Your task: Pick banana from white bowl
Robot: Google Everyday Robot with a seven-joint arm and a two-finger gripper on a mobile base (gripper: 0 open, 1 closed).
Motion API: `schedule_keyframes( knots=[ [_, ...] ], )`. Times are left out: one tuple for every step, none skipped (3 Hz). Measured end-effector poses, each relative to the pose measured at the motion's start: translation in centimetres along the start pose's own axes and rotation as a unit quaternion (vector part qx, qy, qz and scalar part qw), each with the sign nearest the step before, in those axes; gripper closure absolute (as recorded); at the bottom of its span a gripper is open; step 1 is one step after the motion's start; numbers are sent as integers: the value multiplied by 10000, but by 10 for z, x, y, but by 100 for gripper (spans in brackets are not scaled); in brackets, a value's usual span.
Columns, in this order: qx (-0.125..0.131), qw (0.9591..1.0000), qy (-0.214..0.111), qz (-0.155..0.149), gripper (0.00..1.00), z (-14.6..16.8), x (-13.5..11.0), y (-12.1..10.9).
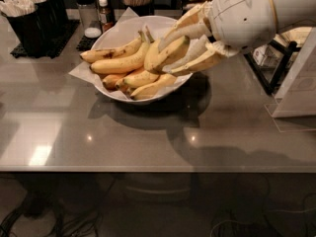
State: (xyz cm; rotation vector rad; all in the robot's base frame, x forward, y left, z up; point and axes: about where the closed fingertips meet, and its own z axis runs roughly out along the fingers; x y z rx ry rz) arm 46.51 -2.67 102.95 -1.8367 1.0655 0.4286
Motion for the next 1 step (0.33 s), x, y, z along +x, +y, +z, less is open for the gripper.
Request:
schedule_keyframes(
  knots=[
    [0, 10000, 0, 0, 100, 0, 0, 0]
  ],
)
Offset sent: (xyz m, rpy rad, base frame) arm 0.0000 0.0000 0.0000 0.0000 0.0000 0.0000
